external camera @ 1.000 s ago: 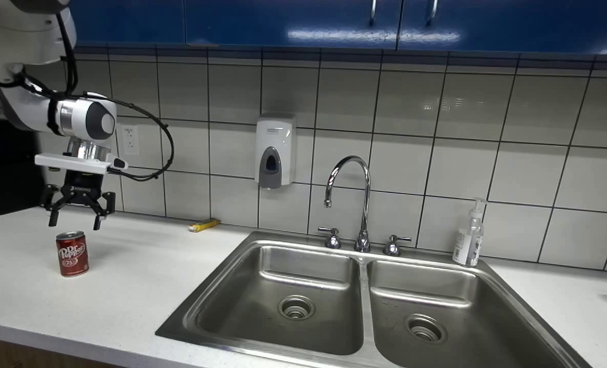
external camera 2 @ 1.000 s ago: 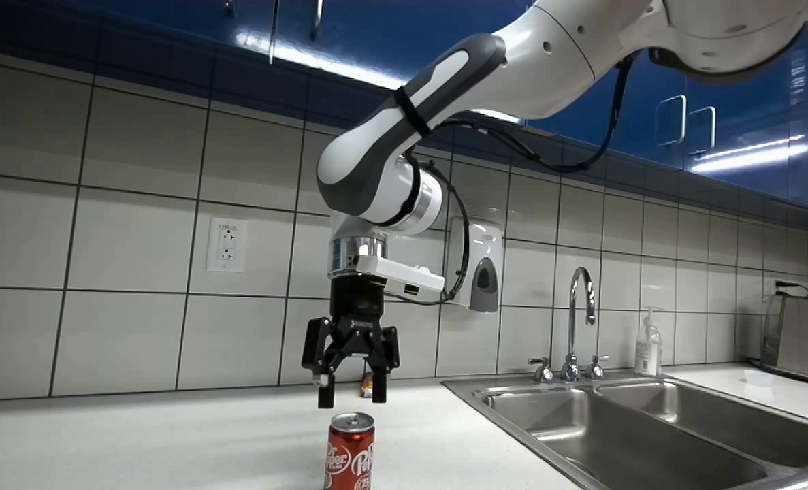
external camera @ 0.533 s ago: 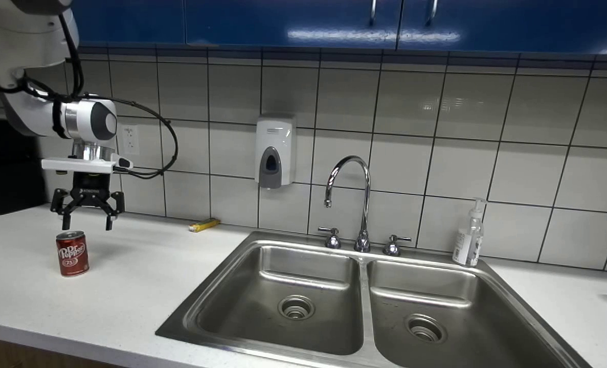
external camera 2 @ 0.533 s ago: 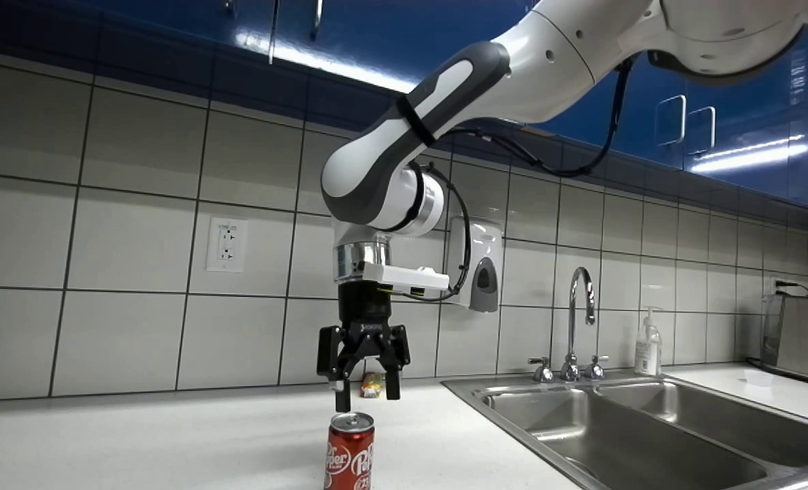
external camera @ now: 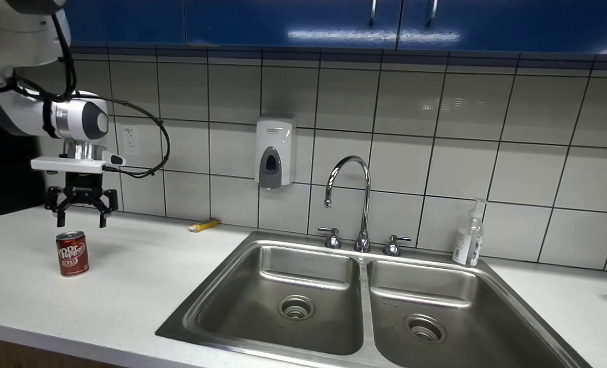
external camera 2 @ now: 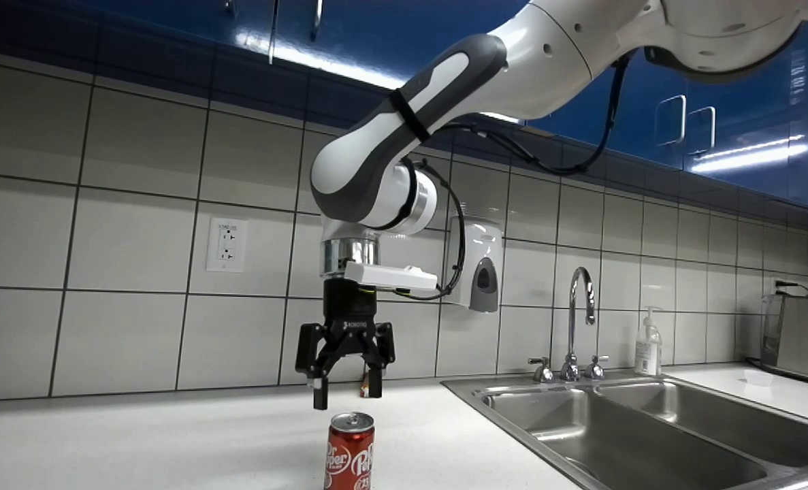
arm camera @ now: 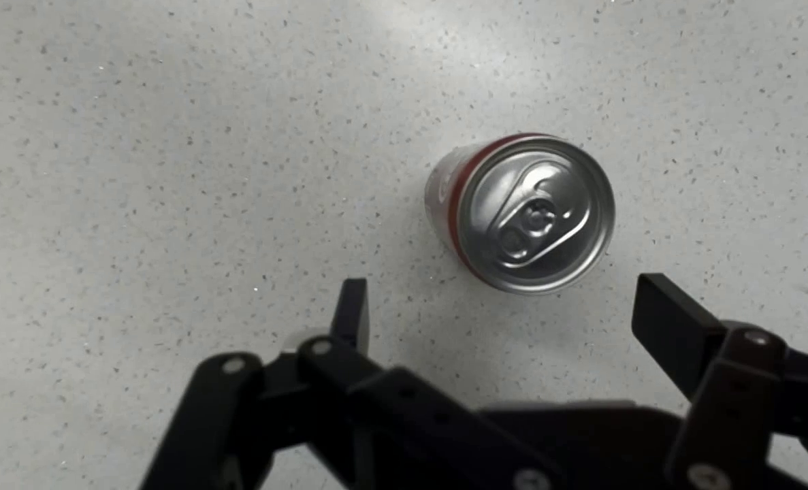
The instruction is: Pick up the dr pepper can and put it in the sink
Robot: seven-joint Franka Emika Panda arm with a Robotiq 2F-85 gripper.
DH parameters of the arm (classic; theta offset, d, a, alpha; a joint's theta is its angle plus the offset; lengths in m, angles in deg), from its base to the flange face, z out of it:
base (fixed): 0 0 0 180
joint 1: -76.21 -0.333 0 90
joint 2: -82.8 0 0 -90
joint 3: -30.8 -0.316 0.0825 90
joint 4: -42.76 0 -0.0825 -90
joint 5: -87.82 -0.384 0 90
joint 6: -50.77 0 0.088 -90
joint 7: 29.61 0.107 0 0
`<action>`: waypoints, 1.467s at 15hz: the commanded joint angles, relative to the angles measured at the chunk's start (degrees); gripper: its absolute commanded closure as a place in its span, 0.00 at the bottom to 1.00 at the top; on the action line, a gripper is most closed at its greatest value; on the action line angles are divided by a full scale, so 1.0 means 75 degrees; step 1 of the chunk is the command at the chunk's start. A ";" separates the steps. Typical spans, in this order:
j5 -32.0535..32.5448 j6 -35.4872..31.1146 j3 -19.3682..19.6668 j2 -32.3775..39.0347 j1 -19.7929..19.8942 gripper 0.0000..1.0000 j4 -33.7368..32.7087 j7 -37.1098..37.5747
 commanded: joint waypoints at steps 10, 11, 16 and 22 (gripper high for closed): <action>0.0380 -0.0070 0.0034 -0.0059 -0.0429 0.00 0.0326 0.0821; 0.0458 -0.0081 0.0047 -0.0069 -0.0414 0.00 0.0404 0.0787; 0.0664 -0.0140 0.0083 -0.0119 -0.0371 0.00 0.0713 0.0777; 0.0671 -0.0317 0.0070 -0.0062 -0.0356 0.00 0.0940 0.0706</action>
